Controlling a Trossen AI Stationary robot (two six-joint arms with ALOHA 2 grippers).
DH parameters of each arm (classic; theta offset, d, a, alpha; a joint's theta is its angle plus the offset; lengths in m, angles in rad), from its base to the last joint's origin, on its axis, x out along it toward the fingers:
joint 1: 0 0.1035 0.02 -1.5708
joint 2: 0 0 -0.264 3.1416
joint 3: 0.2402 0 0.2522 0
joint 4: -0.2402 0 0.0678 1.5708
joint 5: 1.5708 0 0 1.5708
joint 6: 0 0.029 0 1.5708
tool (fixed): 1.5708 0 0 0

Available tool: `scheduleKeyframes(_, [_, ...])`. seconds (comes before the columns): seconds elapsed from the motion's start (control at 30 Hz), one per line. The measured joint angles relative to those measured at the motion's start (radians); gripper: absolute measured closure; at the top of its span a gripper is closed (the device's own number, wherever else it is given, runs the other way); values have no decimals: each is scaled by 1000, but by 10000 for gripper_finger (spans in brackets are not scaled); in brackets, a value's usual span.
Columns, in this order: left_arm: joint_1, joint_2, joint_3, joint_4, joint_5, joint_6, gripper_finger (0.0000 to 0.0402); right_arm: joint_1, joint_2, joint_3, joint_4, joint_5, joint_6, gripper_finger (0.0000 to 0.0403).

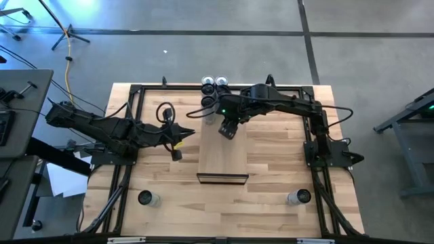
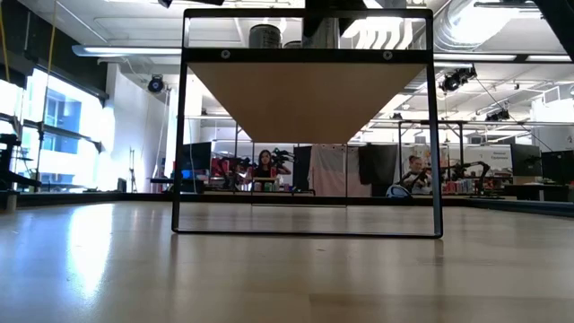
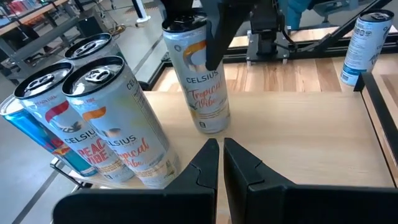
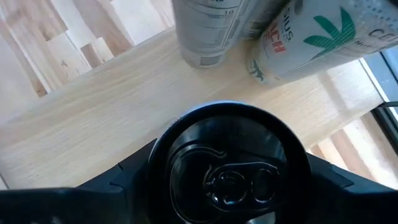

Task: Place canned beverage on shelf
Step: Put the white yellow soda can on the shelf aligned with the other white yellow soda can

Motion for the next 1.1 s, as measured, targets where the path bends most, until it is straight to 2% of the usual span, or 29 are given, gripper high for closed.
scheduleKeyframes(0.23, [0,0,0,2,0,0,402,2,-2,0,2,-1,8,109])
scheduleKeyframes(0.6, [0,0,0,2,0,-3,401,2,-2,0,1,-28,-54,105])
scheduleKeyframes(0.73, [0,0,0,2,0,-3,402,1,-2,0,1,-28,0,105])
scheduleKeyframes(0.93, [0,0,0,2,0,-4,402,-1,-2,0,1,-28,-14,105])
scheduleKeyframes(1.1, [0,0,0,2,1,-4,401,-1,-2,0,0,8,-35,104])
